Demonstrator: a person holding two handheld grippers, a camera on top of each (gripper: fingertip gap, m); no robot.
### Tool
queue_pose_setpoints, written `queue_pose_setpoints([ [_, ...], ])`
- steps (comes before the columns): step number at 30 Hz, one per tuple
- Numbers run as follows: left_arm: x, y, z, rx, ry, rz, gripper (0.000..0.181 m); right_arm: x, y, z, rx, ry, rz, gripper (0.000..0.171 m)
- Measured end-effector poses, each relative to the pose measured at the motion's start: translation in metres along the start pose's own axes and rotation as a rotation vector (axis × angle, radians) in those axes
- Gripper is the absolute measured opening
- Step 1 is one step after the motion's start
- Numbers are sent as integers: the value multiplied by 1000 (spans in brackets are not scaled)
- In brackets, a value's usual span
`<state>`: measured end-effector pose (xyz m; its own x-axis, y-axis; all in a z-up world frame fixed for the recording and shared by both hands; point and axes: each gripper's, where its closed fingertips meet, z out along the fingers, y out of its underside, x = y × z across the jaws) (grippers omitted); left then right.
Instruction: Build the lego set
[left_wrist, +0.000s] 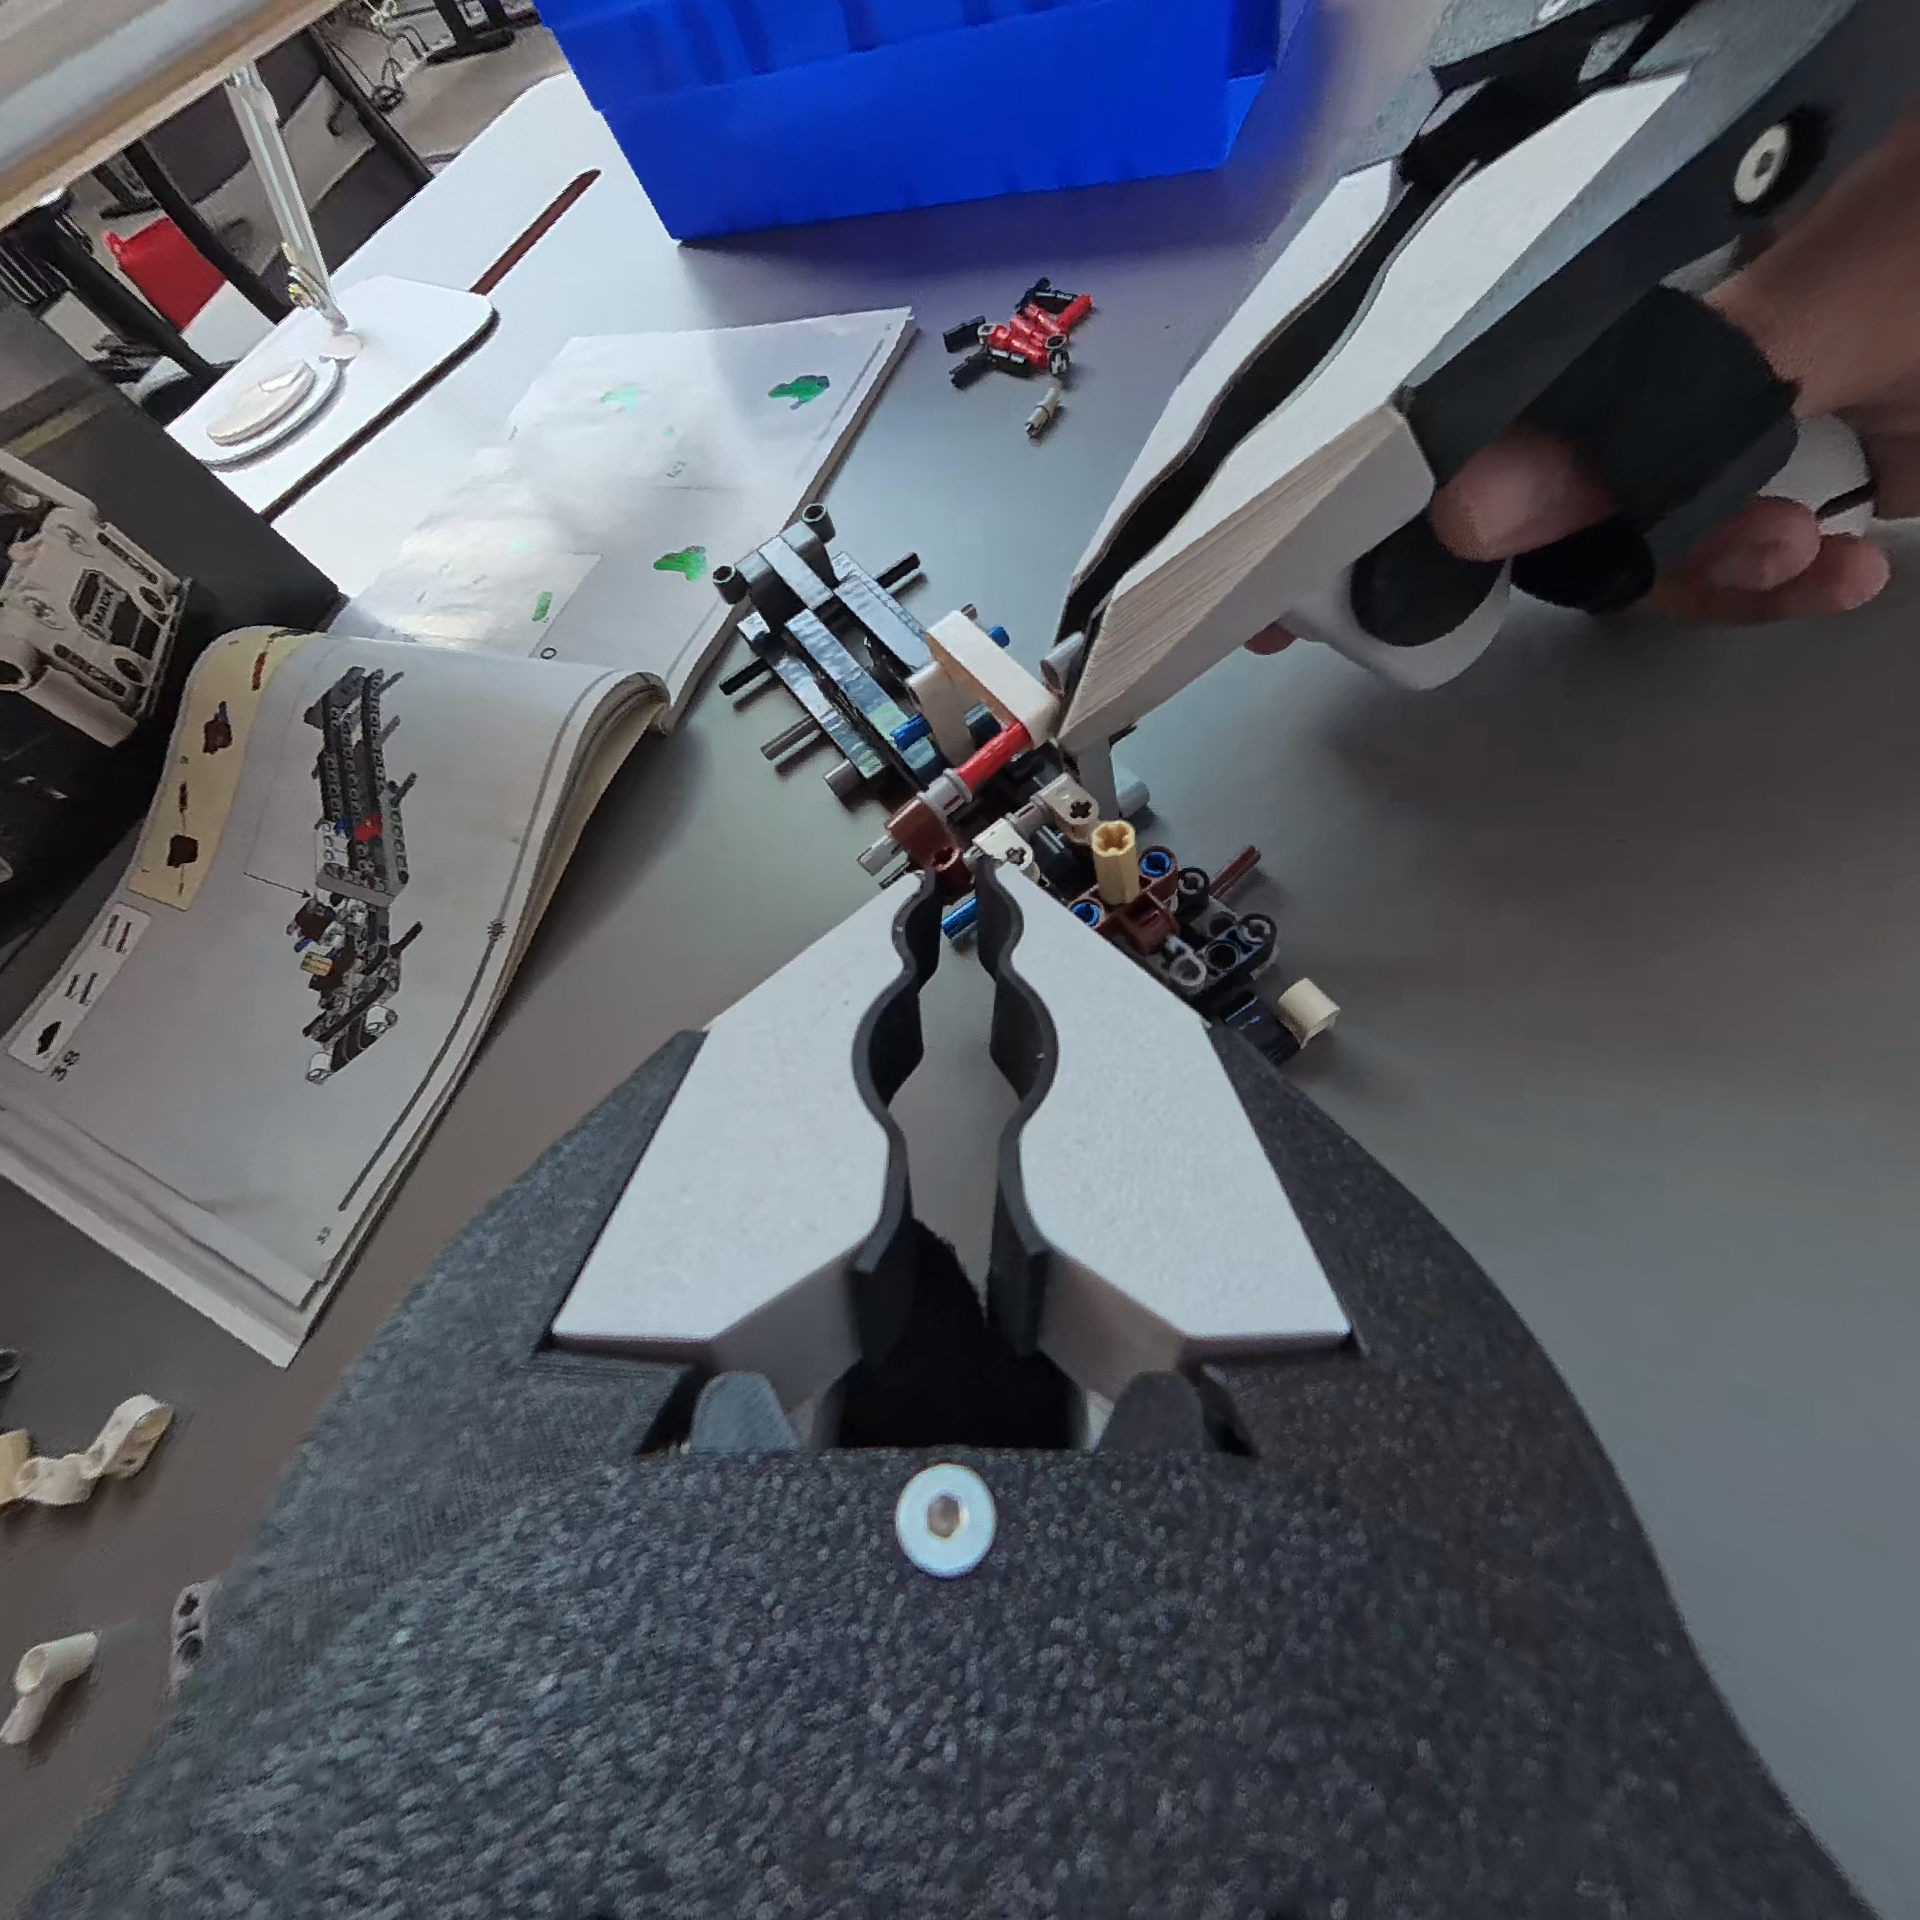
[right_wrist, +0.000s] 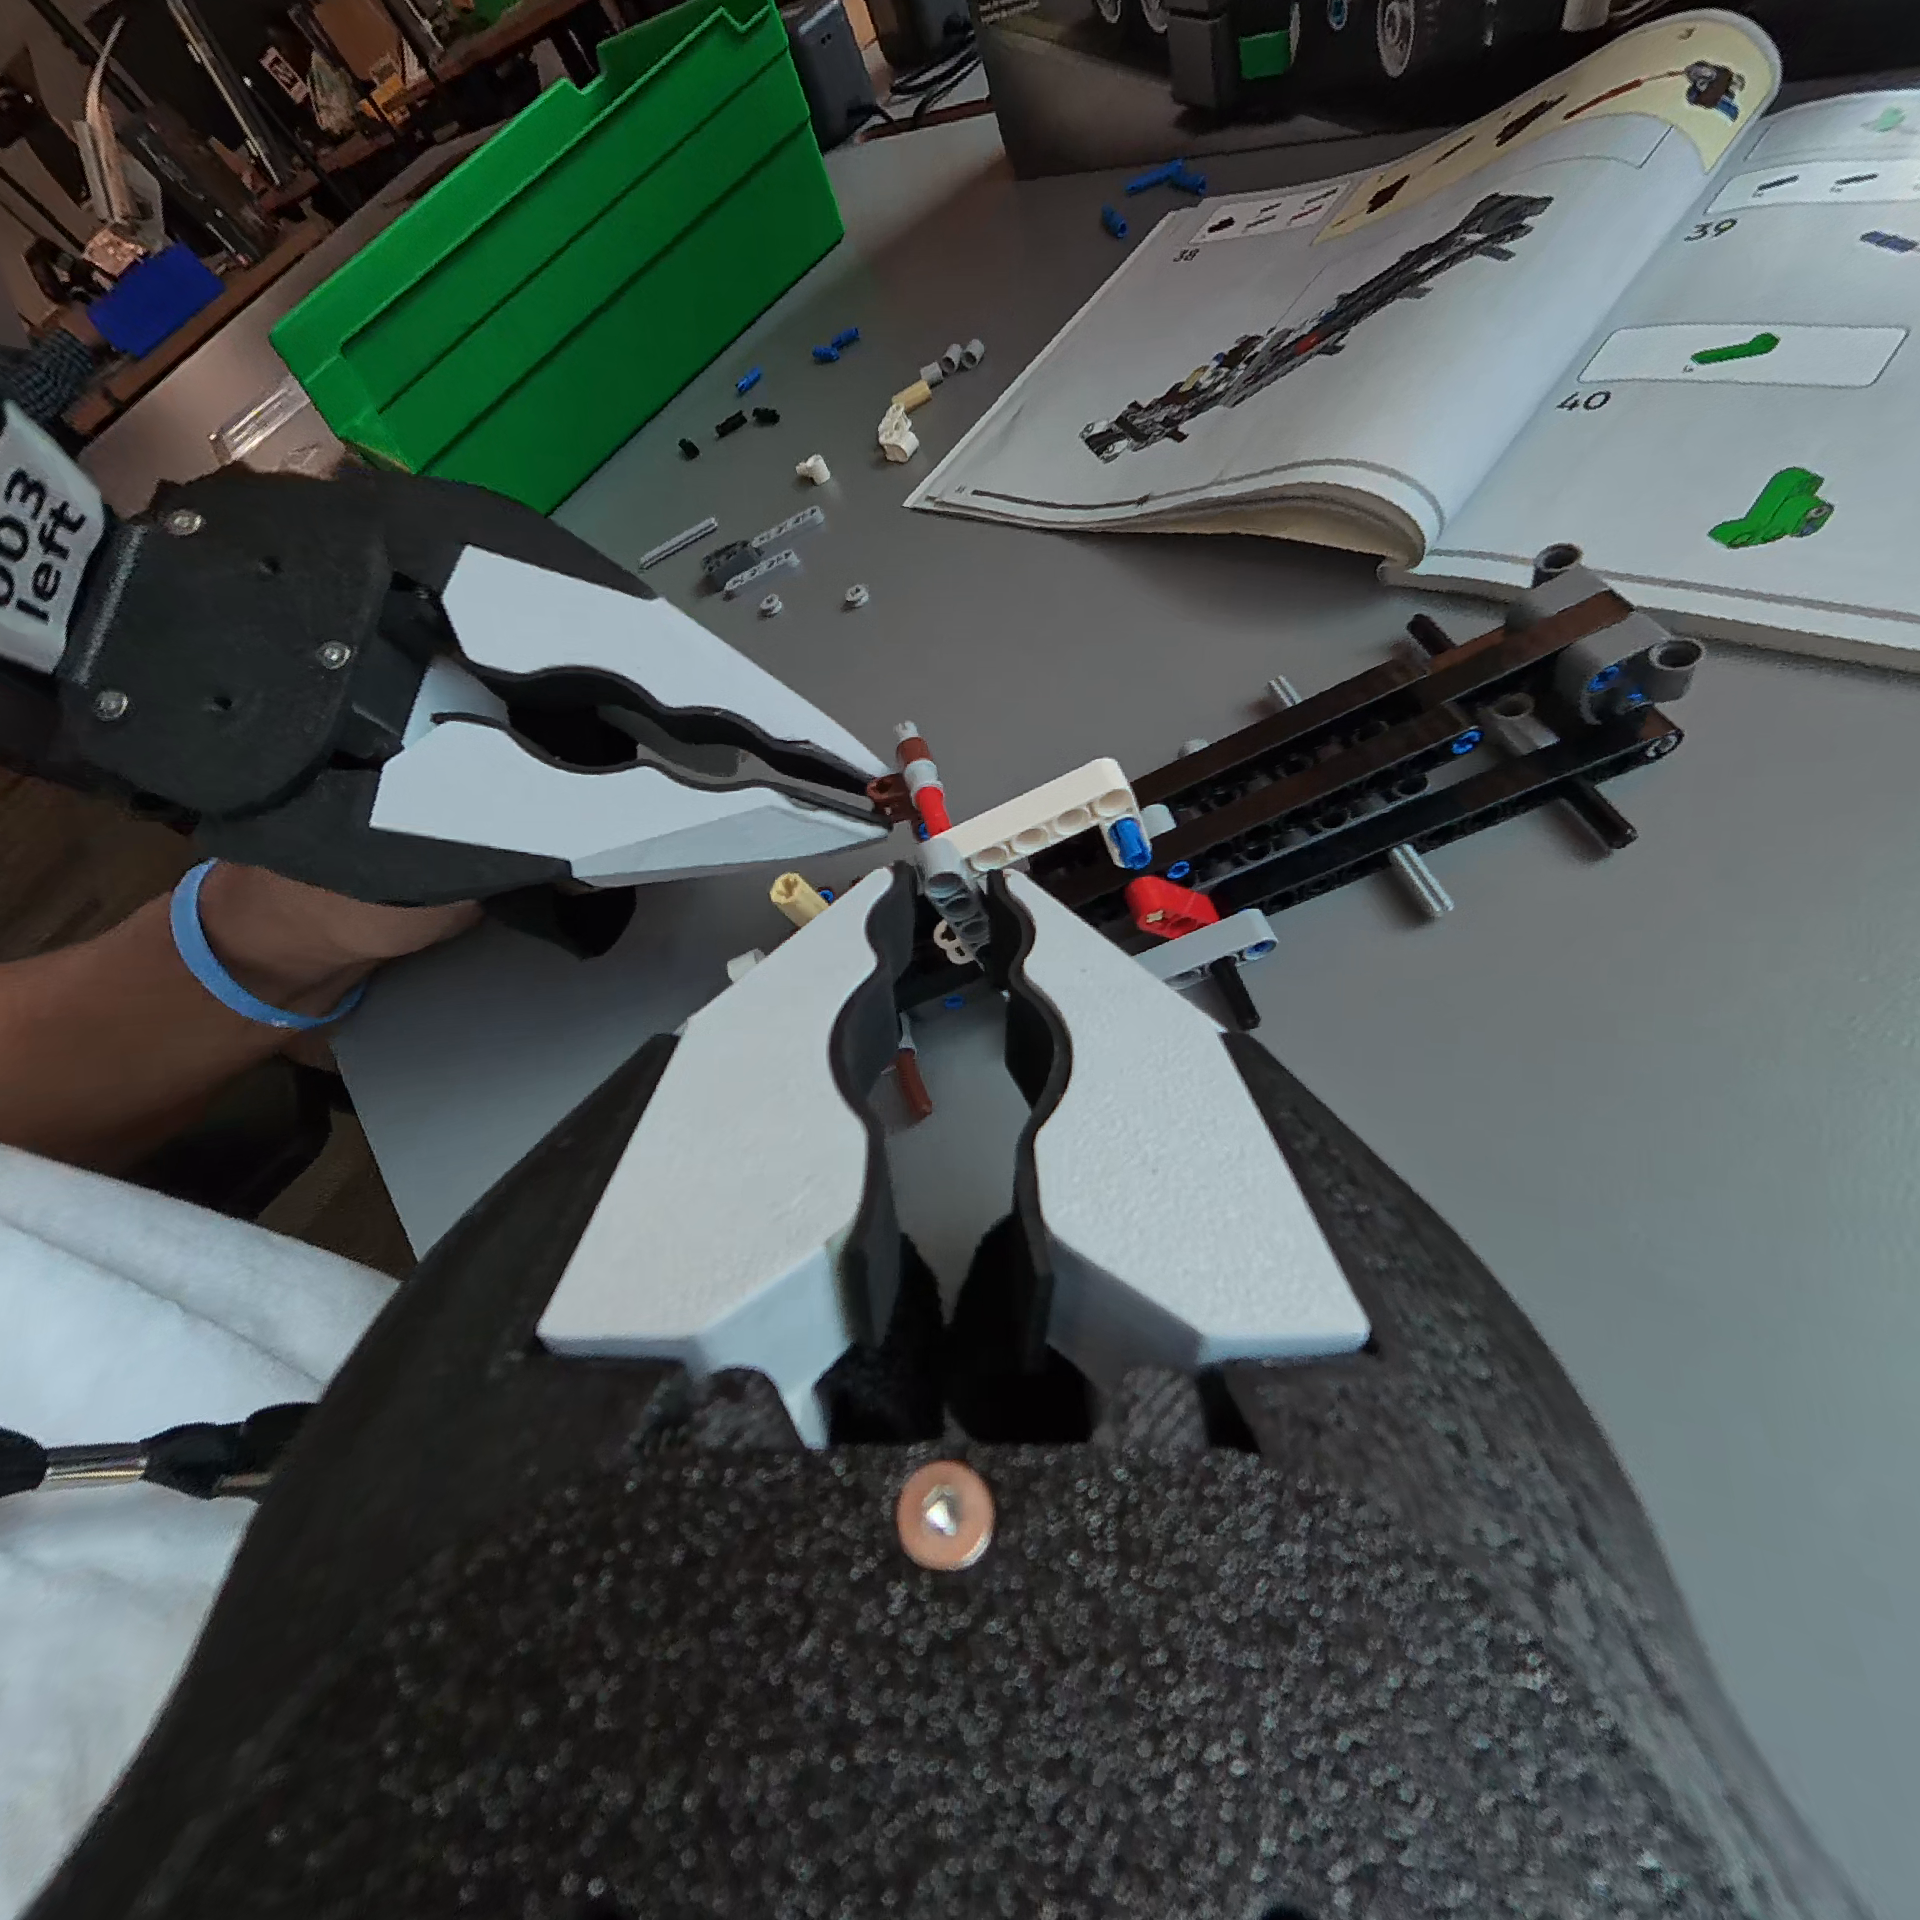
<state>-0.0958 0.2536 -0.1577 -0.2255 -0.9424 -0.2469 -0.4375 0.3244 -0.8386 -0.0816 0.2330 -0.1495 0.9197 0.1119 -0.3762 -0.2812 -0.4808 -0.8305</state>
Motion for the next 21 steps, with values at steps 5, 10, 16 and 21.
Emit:
queue_pose_setpoints([
  [5,0,-1,2,6,48,-14,5,-5,-4,-16,-25,-66,-184,23],
  [10,1,-1,3,3,32,10,5,6,-8,-34,-73,-115,-697,34],
  [16,3,-1,4,3,54,1,5,7,-11,-20,-296,-430,-946,51],
  [21,4,-3,5,11,81,0,4,16,-1,-6,-468,-599,-1056,55],
])
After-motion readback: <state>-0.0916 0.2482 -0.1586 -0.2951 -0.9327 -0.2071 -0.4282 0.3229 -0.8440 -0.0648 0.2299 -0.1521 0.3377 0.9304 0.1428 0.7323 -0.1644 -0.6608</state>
